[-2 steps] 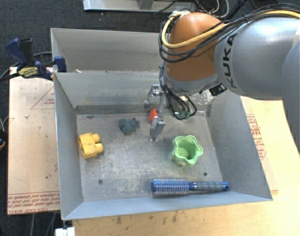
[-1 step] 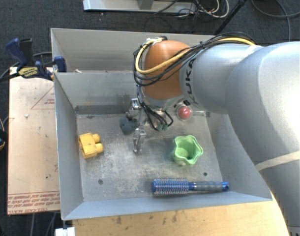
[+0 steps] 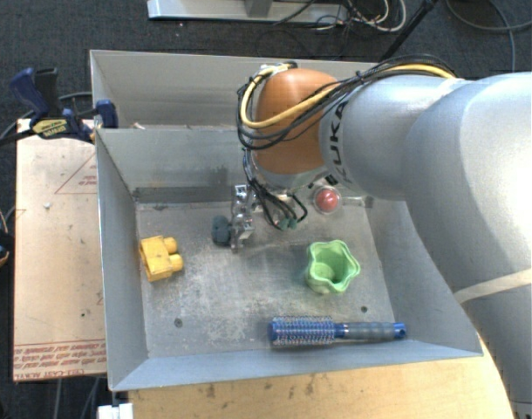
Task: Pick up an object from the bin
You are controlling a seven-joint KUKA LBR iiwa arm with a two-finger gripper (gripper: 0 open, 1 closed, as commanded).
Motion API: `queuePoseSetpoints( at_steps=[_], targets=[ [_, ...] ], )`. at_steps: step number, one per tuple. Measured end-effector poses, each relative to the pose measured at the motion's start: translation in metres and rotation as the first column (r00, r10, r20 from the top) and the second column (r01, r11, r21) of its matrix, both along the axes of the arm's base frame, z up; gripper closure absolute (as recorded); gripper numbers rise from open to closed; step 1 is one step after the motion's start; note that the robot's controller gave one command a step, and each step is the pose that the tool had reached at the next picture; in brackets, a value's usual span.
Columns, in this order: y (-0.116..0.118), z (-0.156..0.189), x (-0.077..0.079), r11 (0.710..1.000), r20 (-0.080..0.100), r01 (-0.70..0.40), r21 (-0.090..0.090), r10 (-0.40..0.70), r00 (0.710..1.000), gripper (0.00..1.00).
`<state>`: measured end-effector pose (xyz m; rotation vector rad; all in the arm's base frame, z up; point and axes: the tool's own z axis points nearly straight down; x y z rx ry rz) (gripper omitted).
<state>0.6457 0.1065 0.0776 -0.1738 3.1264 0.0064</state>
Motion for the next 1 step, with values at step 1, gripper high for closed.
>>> queuePoseSetpoints(
  at_steps=[1],
  targets=[
    [-0.0156,0.2005,0.0115,0.988,0.004,-0.152,-0.004,0.152,0.988,1.00]
  ],
)
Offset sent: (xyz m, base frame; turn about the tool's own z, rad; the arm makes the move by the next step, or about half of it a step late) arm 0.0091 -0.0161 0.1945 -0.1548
